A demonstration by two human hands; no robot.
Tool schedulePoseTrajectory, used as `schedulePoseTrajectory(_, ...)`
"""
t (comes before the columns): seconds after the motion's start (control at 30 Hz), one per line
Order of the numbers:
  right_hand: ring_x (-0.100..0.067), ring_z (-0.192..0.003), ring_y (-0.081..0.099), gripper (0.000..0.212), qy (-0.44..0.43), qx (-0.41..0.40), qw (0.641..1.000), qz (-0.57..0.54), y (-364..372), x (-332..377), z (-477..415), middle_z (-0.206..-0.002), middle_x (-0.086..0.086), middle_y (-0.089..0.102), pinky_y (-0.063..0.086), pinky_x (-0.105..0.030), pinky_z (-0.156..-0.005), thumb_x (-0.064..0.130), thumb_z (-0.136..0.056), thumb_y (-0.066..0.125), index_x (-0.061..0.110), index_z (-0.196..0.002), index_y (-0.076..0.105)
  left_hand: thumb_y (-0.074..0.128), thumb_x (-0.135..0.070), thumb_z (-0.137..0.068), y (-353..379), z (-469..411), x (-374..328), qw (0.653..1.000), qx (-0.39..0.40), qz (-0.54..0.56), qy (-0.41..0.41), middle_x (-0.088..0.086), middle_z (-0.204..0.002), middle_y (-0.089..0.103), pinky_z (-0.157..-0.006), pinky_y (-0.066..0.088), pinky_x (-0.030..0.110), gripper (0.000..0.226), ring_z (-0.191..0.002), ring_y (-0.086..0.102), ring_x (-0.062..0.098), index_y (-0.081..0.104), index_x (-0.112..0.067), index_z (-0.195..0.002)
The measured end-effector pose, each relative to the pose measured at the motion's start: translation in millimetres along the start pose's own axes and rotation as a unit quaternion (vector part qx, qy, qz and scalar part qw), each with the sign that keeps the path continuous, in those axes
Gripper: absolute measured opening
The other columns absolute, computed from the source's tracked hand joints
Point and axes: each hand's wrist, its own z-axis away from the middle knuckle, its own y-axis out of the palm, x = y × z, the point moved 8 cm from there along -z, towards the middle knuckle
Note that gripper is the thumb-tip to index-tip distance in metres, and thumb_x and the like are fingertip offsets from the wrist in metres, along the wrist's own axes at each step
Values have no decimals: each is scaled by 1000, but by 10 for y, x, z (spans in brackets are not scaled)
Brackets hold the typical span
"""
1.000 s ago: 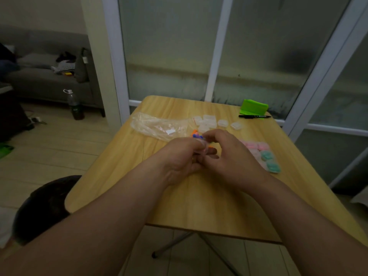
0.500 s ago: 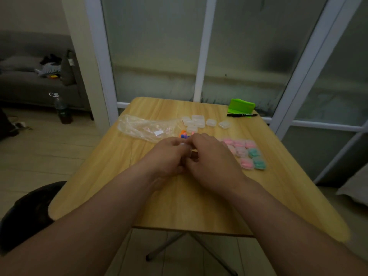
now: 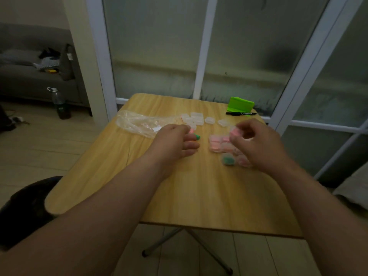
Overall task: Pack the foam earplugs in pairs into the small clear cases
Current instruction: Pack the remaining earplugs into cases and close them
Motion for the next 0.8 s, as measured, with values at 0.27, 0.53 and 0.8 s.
schedulePoseTrajectory(0.27,-14,-109,53,39,-72,108,982,134,378,115,94,-111,9,56,48,-39,-91,54,-92,72,40,-128,70,58,-15,-103,27,-24,20,1000,-23,-1,7,14,-98,73,-66,59,31,20,-64,69,17,63,-4,-119)
schedulePoseTrajectory(0.53,-14,-109,50,39,-53,157,966,200,447,155,123,-108,11,51,48,-42,-97,58,-94,67,44,-130,66,57,-15,-103,12,-2,-2,1000,-16,-8,12,15,-99,72,-64,55,30,18,-71,65,19,63,-5,-117)
schedulePoseTrajectory(0.8,-8,-97,54,41,-8,122,985,118,326,-6,39,-106,12,55,49,-34,-81,58,-95,66,37,-130,65,59,-20,-102,67,-95,-42,1000,3,11,9,15,-97,76,-70,58,33,24,-77,69,23,64,-7,-120)
